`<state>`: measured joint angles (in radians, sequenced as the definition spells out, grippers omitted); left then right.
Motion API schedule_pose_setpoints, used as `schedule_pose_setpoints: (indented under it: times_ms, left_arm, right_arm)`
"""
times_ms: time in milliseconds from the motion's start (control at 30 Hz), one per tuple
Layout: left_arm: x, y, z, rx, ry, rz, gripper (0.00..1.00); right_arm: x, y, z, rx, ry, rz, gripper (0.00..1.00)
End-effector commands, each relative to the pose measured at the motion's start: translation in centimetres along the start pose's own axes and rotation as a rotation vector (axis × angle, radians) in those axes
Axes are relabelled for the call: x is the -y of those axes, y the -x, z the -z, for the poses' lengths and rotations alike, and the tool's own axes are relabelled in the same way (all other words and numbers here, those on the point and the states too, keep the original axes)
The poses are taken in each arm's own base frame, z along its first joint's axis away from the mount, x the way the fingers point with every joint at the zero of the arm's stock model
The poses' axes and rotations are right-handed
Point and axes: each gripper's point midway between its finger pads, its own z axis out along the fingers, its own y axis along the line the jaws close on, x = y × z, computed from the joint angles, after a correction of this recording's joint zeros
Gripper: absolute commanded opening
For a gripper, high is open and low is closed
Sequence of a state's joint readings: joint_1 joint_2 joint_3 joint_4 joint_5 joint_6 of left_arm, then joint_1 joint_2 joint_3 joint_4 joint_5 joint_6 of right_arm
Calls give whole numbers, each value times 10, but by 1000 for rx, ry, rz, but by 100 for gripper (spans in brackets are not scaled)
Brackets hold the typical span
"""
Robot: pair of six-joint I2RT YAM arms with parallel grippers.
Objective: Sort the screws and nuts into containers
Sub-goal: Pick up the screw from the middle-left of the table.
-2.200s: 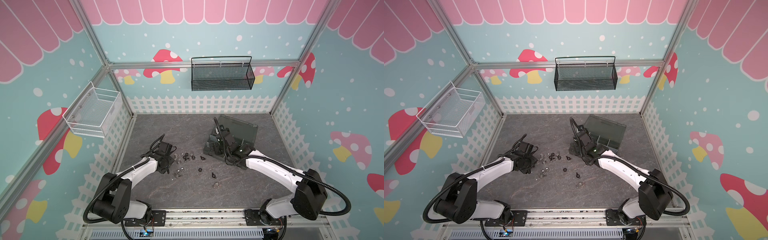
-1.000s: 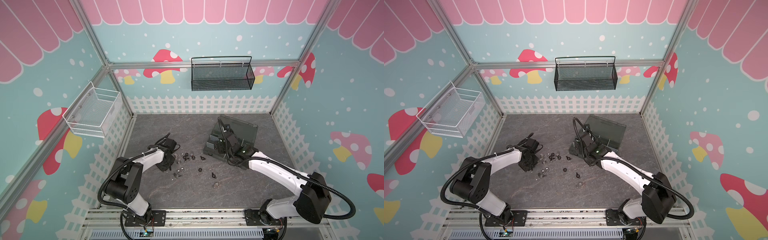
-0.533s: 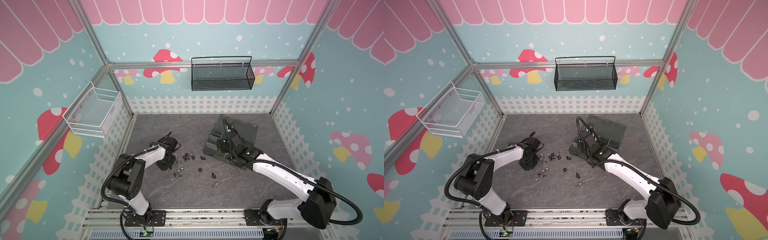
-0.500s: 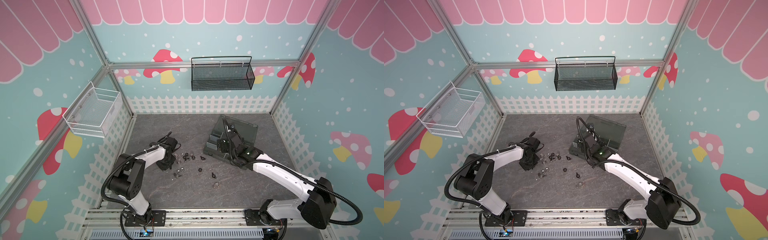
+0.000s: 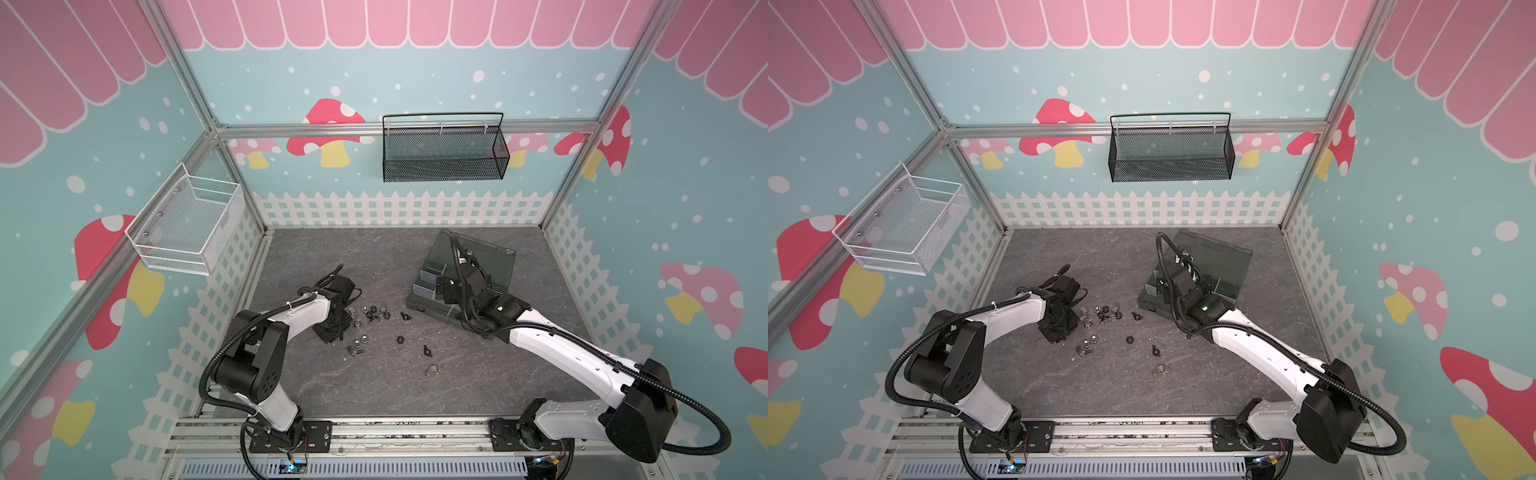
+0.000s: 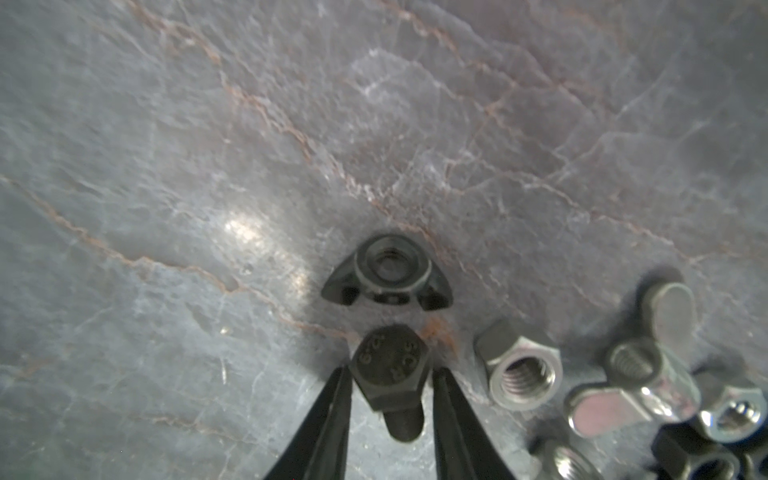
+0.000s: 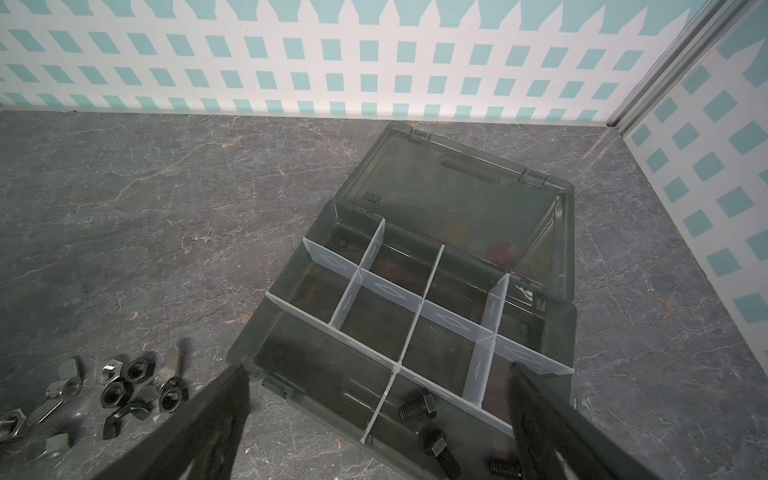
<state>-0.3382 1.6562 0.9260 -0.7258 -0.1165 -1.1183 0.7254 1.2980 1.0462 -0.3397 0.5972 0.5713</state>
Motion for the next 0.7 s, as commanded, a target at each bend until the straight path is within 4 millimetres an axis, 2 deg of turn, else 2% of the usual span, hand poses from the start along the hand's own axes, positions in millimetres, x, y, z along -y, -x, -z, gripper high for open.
schedule_pose_setpoints:
  times_ms: [0, 400, 667]
  left_arm:
    - [-27, -31, -18, -117, 105, -9, 35]
    - [-27, -35, -23, -116, 125, -2, 18]
    - [-24, -26, -14, -71, 106, -14, 10]
  right_arm:
    - [5, 15, 5, 50, -11, -30, 97]
    - [8, 20, 7, 68, -21, -35, 97]
    - [6, 16, 4, 57, -14, -29, 97]
